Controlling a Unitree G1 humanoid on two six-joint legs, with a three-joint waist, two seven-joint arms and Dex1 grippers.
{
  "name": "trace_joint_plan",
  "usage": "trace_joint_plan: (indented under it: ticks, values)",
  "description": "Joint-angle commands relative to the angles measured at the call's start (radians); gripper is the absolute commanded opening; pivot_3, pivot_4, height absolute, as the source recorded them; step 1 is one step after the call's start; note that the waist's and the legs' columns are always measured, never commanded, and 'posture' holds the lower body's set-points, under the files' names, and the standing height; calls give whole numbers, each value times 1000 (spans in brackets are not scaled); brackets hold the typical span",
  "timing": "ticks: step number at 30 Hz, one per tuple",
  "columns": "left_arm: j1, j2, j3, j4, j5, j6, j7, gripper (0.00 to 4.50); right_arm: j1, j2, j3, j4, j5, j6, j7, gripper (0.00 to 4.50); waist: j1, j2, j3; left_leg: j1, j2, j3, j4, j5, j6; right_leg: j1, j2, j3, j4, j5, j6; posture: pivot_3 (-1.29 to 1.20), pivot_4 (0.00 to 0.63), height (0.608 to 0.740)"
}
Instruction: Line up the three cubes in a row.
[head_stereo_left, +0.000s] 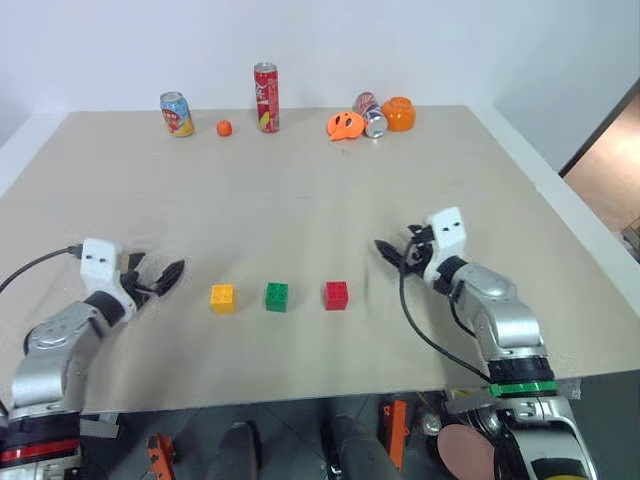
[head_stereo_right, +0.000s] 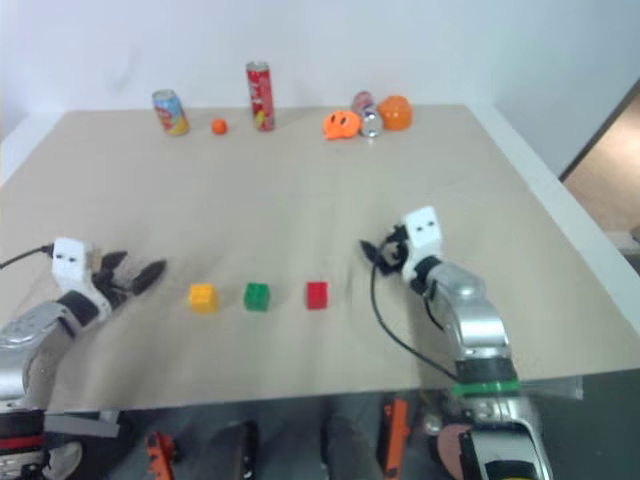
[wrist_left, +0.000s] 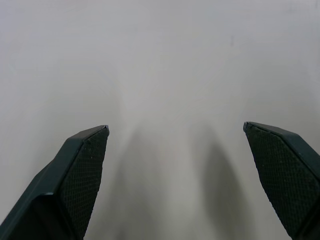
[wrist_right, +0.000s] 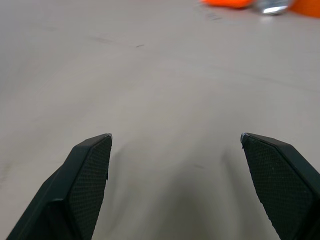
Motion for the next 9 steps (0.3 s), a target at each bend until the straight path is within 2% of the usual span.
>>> trace_joint_plan:
  ticks: [1, 4, 9]
  values:
    - [-19, -84, 6, -102, 1, 56, 155, 4479, 44, 18, -63, -153, 29, 36, -69, 4268, -2, 0, 0, 3, 0, 0, 0, 0, 0, 3, 0, 0, 0, -2, -3, 0, 150, 740]
    - [-36, -140, -26, -162, 37, 94, 248, 4479, 86, 49, -91, -239, 17, 59, -151, 4268, -5, 0, 0, 8, -1, -1, 1, 0, 0, 7, 1, 1, -1, -3, -4, 0, 150, 740]
    - [-58, -151, -42, -198, 86, 198, 354, 4479, 121, 74, -93, -259, -28, 70, -243, 4268, -5, 0, 0, 9, -5, -2, 1, 0, 0, 8, 0, 3, -1, -3, -5, 0, 150, 740]
